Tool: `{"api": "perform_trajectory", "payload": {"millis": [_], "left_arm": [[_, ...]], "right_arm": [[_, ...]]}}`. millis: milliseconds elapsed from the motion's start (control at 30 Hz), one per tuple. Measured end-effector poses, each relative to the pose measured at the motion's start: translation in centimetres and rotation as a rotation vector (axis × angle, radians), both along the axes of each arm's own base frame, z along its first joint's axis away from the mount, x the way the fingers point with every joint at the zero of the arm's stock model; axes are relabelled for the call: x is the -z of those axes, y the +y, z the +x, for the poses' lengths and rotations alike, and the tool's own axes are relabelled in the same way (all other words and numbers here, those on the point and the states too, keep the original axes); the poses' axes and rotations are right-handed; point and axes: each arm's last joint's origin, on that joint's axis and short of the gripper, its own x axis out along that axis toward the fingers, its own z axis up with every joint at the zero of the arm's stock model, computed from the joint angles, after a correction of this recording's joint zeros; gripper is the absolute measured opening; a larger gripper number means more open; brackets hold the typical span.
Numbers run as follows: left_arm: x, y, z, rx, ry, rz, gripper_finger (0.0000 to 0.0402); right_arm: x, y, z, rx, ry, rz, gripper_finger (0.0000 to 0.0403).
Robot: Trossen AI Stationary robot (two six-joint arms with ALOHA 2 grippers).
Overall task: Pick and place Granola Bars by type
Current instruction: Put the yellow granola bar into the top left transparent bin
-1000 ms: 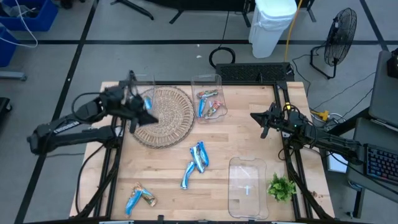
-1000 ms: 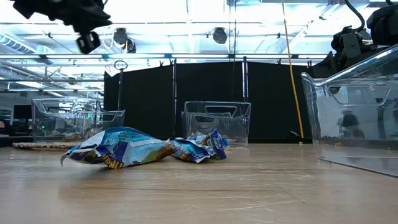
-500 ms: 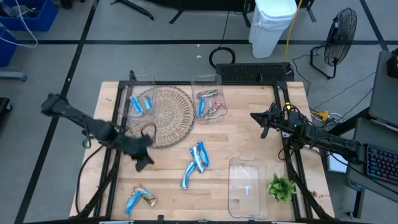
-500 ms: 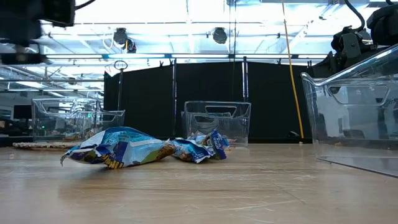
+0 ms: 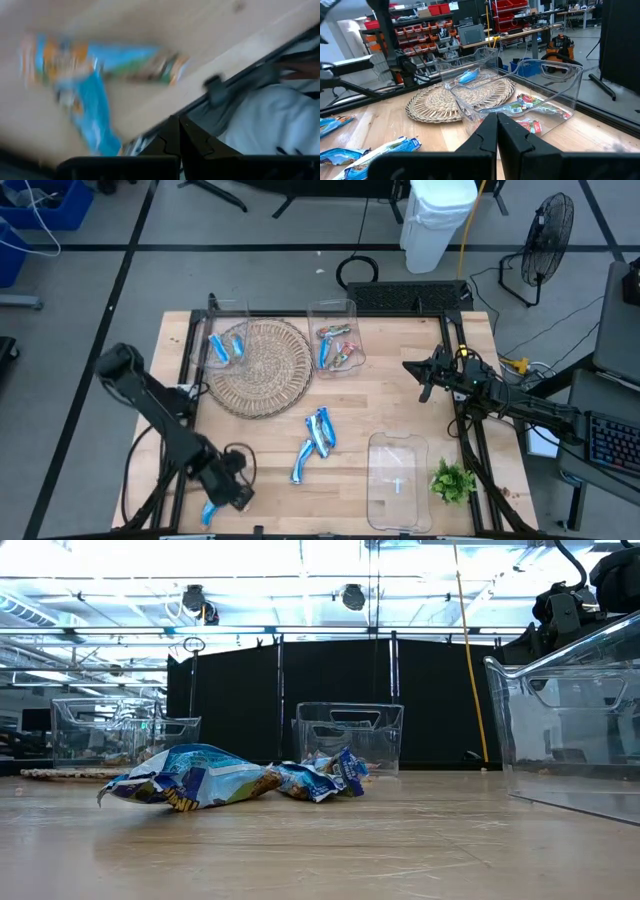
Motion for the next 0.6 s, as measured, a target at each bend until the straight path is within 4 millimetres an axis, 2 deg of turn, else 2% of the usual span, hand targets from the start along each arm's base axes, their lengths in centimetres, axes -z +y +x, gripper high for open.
{"api": "perform_trajectory", "payload": {"millis": [267,433,600], "left_arm": [[1.3,-3.5,-0.3,-0.094,0.322,-0.045,0.0001],[2.5,-4.5,-0.7,-0.128,0.433,-0.053,0.0001],[4.3,-4.8,-1.1,-0.123,0.509,0.016,0.0001]], "right_arm": [[0.0,0.0,0.0,0.0,0.0,0.0,0.0],[0.0,0.0,0.0,0.0,0.0,0.0,0.0],[0.0,0.0,0.0,0.0,0.0,0.0,0.0]]}}
